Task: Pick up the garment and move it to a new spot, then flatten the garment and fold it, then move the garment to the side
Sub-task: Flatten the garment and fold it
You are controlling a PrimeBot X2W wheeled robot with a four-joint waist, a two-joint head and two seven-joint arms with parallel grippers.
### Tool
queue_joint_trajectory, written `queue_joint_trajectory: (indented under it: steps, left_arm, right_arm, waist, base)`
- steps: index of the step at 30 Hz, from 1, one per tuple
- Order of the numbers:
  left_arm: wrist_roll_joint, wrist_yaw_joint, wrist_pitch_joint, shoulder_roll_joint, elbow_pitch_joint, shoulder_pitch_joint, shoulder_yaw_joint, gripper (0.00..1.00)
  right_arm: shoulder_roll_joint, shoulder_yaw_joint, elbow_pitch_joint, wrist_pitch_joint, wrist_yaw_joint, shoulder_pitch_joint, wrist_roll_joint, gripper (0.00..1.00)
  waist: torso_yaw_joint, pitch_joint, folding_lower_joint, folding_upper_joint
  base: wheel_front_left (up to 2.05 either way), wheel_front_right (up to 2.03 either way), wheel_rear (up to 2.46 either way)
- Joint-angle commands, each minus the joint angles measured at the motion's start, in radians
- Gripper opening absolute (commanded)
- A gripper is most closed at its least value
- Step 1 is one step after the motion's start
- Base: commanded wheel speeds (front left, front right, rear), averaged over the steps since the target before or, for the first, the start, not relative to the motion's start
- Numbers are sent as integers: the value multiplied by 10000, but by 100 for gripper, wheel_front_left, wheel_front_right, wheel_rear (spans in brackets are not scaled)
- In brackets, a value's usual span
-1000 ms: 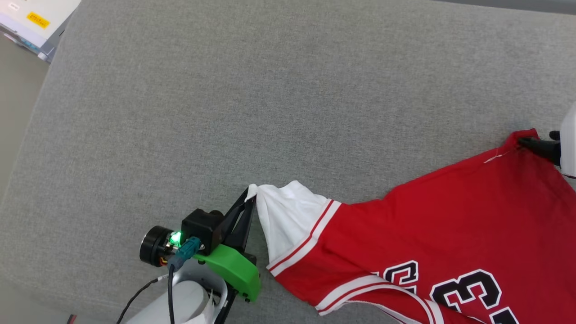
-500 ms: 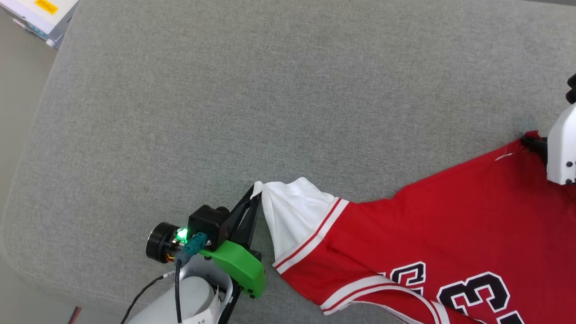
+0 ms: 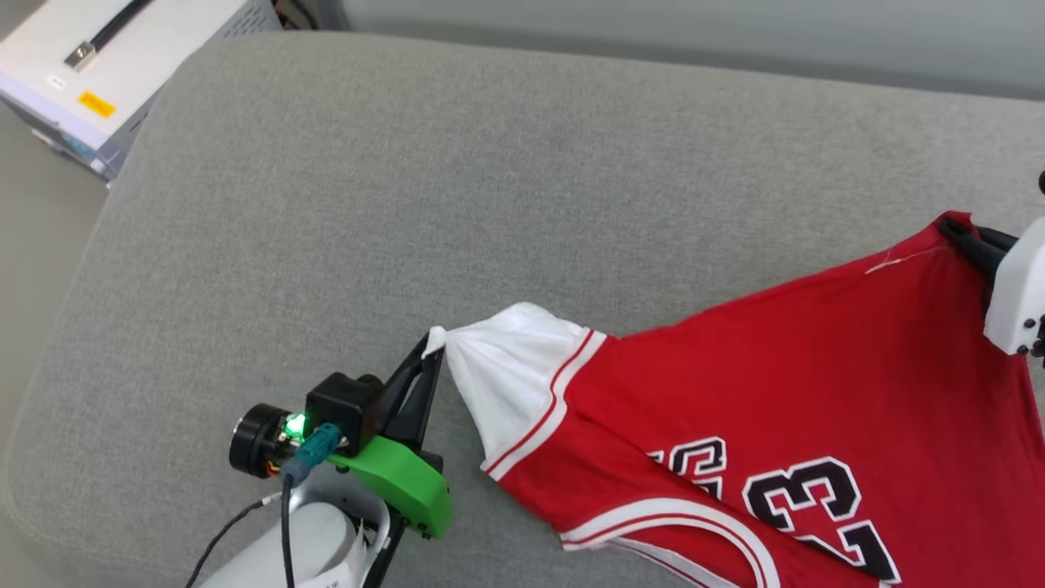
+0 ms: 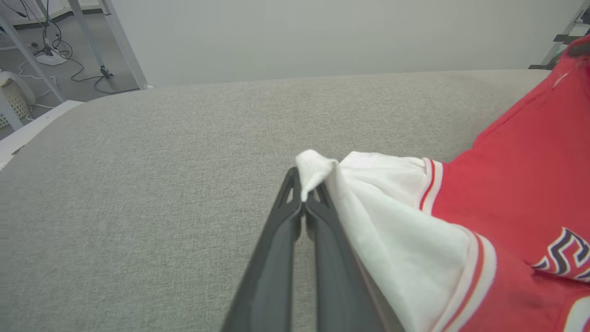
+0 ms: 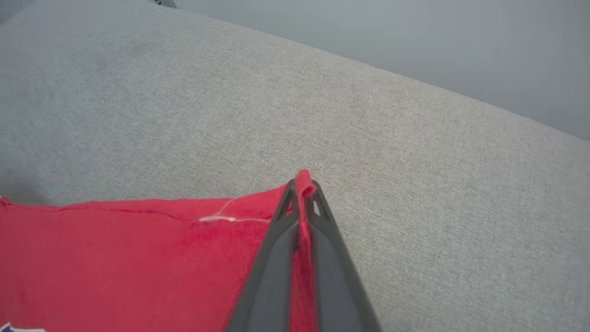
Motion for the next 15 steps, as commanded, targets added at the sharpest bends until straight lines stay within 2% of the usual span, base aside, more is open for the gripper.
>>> queue_joint_trajectory:
  steps: [1,9,15]
  left_arm:
    - [111,76,-40,127,-120,-129,104,0]
    - [272,215,26,505,-888,-1142,712,0]
    - [451,160,356,709,-1370,-2329,1054,0]
  right_arm:
    - [-106,-38,-193,-342,-4,219,3,0]
    - [-386,-792,-1265,-1640,-4,751,-211,0]
    - [-375,-1728,-2117,-1837,-4,927,-636,0]
  waist:
    - [-367,-572,0,41]
    - [-941,-1037,0,41]
    - [-1325,-1067,0,41]
  base:
    - [0,0,0]
    - [0,0,0]
    - [0,0,0]
